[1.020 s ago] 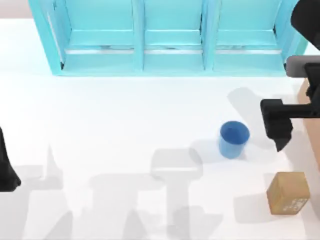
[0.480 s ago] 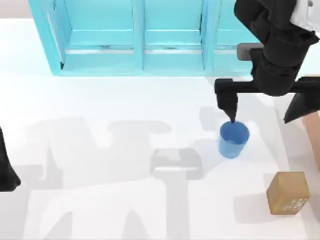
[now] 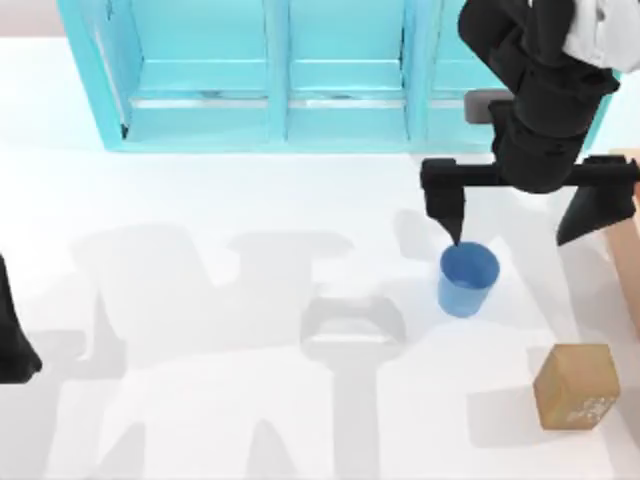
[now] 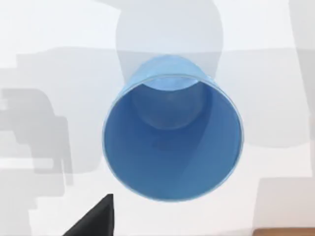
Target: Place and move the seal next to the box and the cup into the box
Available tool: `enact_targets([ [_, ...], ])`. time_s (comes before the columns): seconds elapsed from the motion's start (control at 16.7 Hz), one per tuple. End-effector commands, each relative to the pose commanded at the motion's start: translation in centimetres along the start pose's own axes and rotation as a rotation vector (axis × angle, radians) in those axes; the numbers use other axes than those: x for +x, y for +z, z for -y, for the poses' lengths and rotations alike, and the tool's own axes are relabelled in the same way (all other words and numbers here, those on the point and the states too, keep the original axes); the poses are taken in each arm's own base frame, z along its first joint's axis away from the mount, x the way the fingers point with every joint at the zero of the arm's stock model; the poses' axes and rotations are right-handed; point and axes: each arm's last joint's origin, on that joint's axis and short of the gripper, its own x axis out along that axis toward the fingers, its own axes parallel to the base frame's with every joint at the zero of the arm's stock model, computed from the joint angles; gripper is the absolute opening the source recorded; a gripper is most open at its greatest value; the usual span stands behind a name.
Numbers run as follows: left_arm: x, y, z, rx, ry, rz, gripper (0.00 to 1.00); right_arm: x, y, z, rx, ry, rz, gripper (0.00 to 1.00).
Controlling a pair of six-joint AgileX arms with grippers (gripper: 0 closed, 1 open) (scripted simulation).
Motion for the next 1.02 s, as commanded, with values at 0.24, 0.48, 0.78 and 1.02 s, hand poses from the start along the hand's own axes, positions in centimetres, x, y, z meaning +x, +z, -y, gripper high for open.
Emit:
enact_targets([
  [0.24, 0.0, 0.0, 0.0, 0.0, 0.0, 0.0, 1.0, 3.5, 0.3, 0.0, 0.002, 0.002, 0.005, 1.0],
  [0.48, 0.0, 0.0, 0.0, 0.0, 0.0, 0.0, 1.0, 7.2, 0.2, 0.1, 0.002, 0.002, 0.005, 1.0],
  [0.78, 0.0, 0.0, 0.0, 0.0, 0.0, 0.0, 1.0, 7.5, 0.1, 0.1, 0.002, 0.001, 0.003, 1.0],
  [1.02, 0.0, 0.0, 0.0, 0.0, 0.0, 0.0, 1.0, 7.5, 0.1, 0.1, 0.002, 0.001, 0.003, 0.7],
])
